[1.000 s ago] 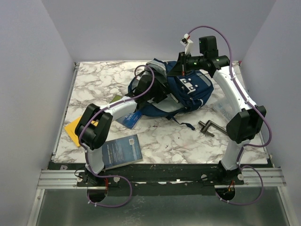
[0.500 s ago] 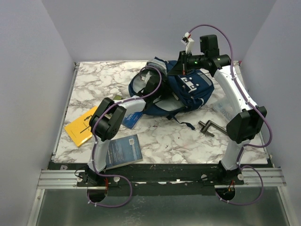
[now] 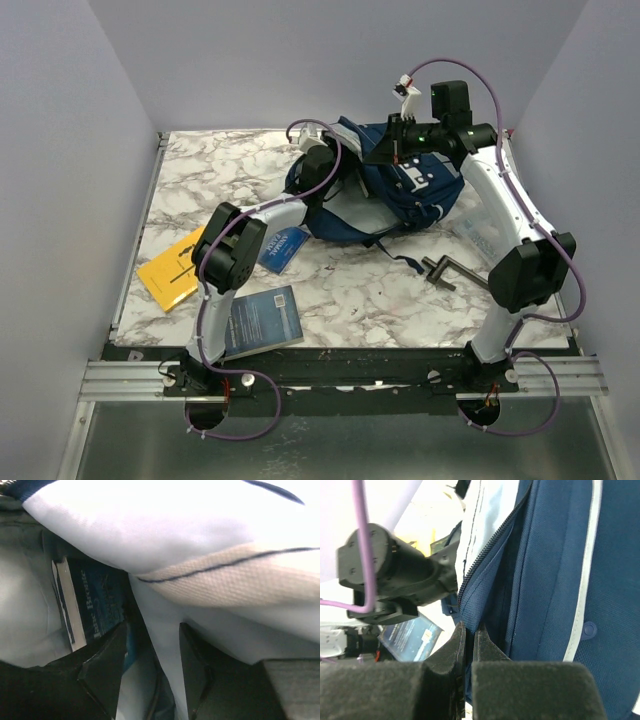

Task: Pack the student bag
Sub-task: Place the book in the student bag.

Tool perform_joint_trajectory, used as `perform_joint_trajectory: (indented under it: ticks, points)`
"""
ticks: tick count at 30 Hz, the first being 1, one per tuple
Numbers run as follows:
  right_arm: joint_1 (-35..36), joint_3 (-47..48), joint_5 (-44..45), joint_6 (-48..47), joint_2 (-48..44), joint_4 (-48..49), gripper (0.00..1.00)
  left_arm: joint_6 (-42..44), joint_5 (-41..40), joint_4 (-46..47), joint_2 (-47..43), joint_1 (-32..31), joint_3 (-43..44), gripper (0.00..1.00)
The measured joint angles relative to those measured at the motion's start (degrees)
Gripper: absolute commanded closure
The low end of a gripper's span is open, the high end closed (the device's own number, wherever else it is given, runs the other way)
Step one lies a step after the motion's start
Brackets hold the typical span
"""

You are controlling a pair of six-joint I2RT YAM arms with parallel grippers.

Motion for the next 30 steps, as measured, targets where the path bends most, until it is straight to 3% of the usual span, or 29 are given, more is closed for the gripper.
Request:
perform_joint_trajectory:
  ticks: [8, 12, 19, 23, 26, 30]
  points:
    - [0.4, -1.6, 12.0, 1.7, -1.3, 0.5, 1.0, -2.7, 11.6, -1.6, -9.9, 0.2, -12.4, 0.37]
    - [0.6, -2.0, 17.7, 2.0, -1.2, 0.6, 1.0, -2.7, 20.0, -3.9, -19.5, 0.5, -20.4, 0.31]
    - [0.7, -1.2, 26.4, 0.2, 0.9, 0.7, 1.0, -3.1, 33.2, -4.8, -36.0, 5.1, -29.9, 0.28]
    - [0.6, -1.5, 29.5, -0.6, 1.4, 0.6, 0.79, -1.3, 38.9, -7.6, -44.4, 10.3, -37.3, 0.24]
    - [0.6, -2.8, 29.6, 0.7, 1.4, 0.7, 0.58, 5.3, 39.5, -18.9, -53.0, 16.1, -41.3, 0.18]
    - [1.7, -3.9, 30.5, 3.0, 1.4, 0.2, 0.44, 15.9, 33.6, -36.0, -62.3, 22.9, -40.5, 0.12]
